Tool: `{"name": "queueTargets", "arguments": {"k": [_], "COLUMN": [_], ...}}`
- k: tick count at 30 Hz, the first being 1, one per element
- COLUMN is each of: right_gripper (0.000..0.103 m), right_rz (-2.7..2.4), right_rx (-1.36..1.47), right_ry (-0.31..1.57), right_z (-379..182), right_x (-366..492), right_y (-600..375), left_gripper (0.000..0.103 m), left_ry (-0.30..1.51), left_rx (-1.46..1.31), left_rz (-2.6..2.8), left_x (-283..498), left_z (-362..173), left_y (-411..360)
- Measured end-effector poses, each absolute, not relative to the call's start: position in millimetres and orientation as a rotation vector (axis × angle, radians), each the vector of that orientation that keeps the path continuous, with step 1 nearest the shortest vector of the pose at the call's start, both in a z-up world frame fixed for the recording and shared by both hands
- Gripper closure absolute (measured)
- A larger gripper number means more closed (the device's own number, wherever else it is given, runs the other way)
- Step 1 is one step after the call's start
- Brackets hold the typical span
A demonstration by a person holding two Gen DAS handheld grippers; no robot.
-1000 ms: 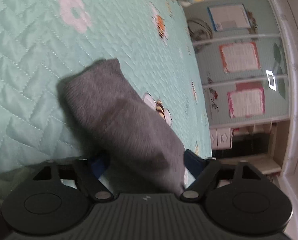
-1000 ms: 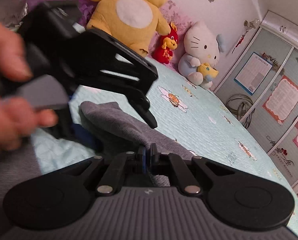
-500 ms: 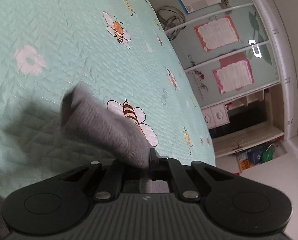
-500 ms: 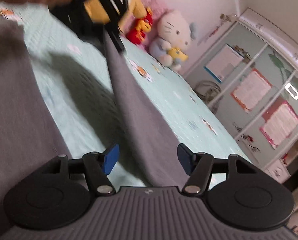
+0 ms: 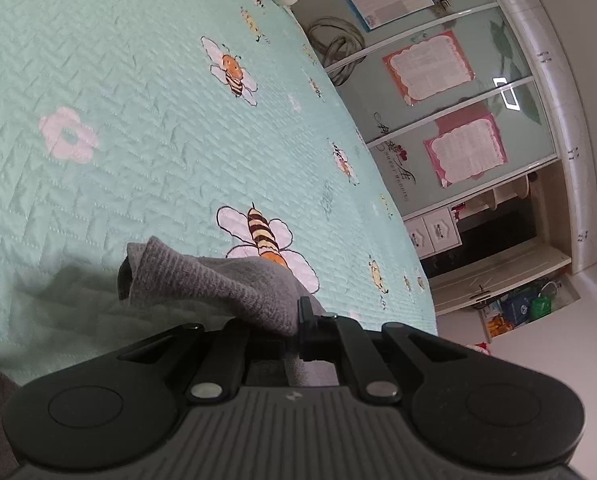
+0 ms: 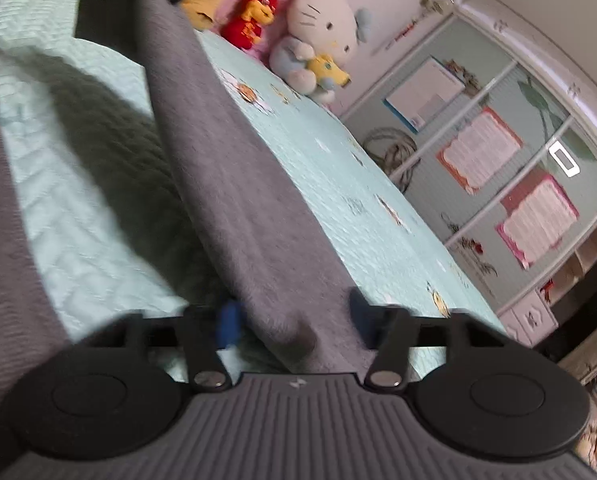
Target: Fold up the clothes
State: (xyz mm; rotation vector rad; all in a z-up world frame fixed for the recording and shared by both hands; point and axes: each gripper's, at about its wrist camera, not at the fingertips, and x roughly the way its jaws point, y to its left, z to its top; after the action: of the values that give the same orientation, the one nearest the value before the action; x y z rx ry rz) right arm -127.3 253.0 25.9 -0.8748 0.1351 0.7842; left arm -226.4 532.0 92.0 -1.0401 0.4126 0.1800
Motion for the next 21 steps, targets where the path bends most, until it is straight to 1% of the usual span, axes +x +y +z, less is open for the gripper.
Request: {"name": "queueTargets", "arguments": {"k": [3,5,9,11,13,17,18,19,21], "right_gripper": [0.101,0.101,0.101,0.101,0.101,0.101,0.101,0.101,0.101], "right_rz": [0.761,0.756,0.777,0.821,0.888,0.983,0.983,0.977,0.952], "right_rx": [-0.867,-0.879,-0.902,-0.917,-0.922,-0.962,-0.976,-0.975,-0.935], "right_ry": [0.155,0.136,0.081,0.072,0.119,0.243,0.266,0.283,0.300], "right_z": [32.1,51.4,108.9,125.1,119.3,64.2,48.4,37.9,32.7], "right_x": [-120.8,-127.8,-177.4,-215.3,-252.7,-305.0,-311.0,-314.2,-312.7], "right_y": [253.5,253.0,244.1,238.0,233.2,231.5,232.2,232.6,232.0], "left_gripper": [0.101,0.101,0.101,0.100,0.099,0.099,0.098,0.097,0.087], "left_ry": [0.402,0.394,0.379,0.367,0.411,0.587,0.601,0.601,0.593], "left_rx": [-0.988,-0.954,-0.884,-0.796,-0.765,-0.843,-0.844,-0.845,-0.854], "left_rz": [0.145,0.121,0.075,0.037,0.045,0.151,0.166,0.176,0.191], "left_x": [-232.6,-236.7,-244.9,-273.4,-307.7,-353.5,-359.6,-365.0,-374.1], "left_z": [99.6,104.7,114.9,122.5,108.9,44.2,35.9,30.7,22.9], "left_y": [536.9,540.1,546.7,545.5,546.9,547.5,543.6,539.5,533.2]}}
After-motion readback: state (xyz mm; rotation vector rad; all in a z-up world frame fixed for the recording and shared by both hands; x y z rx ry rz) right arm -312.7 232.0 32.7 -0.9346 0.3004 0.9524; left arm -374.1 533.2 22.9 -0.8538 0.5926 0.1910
